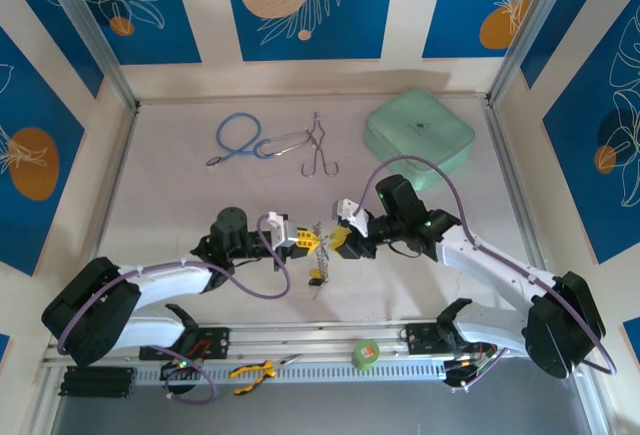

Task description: Put the keys on the keyring

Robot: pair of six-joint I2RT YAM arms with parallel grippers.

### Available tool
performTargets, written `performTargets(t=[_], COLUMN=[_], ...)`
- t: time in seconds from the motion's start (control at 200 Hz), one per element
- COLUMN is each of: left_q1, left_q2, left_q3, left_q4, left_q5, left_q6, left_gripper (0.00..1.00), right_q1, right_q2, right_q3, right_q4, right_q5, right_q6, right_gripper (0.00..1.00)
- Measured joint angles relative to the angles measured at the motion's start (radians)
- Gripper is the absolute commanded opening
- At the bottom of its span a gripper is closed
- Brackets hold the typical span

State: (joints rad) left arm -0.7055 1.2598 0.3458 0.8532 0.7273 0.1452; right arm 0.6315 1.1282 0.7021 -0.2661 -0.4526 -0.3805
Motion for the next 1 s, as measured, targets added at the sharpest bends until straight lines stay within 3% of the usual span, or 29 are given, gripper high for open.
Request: performTargets(t=[0.105, 0.32, 0.85, 0.94, 1.0], left_q1=[0.0, 0.0, 0.0, 0.0, 0.0], left_q2=[0.0, 0.0, 0.007, 0.008, 0.008], left_q3=[-0.001, -0.001, -0.001, -0.001, -0.001], left_q4=[0.011, 0.029, 0.035, 0.041, 0.043], left_q5=[-0.003, -0.003, -0.003, -0.003, -0.003], left_q6=[-0.009, -0.014, -0.017, -0.017, -0.017], left_gripper=[0.0, 0.0, 0.0, 0.0, 0.0], right_q1=[0.0, 0.031, 0.063, 0.066, 0.067], right_q2=[-0.031, -0.091, -0.029, -0.024, -0.024], right_q3=[-0.042, -0.079, -0.074, -0.073, -0.072], right_q4=[0.029, 0.102, 0.193, 0.196, 0.198], right_q5=[0.0, 0.0, 0.035, 0.046, 0.048], right_q6=[0.012, 0.015, 0.011, 0.01, 0.007], right_gripper=[0.19, 0.21, 0.23, 0.19, 0.09])
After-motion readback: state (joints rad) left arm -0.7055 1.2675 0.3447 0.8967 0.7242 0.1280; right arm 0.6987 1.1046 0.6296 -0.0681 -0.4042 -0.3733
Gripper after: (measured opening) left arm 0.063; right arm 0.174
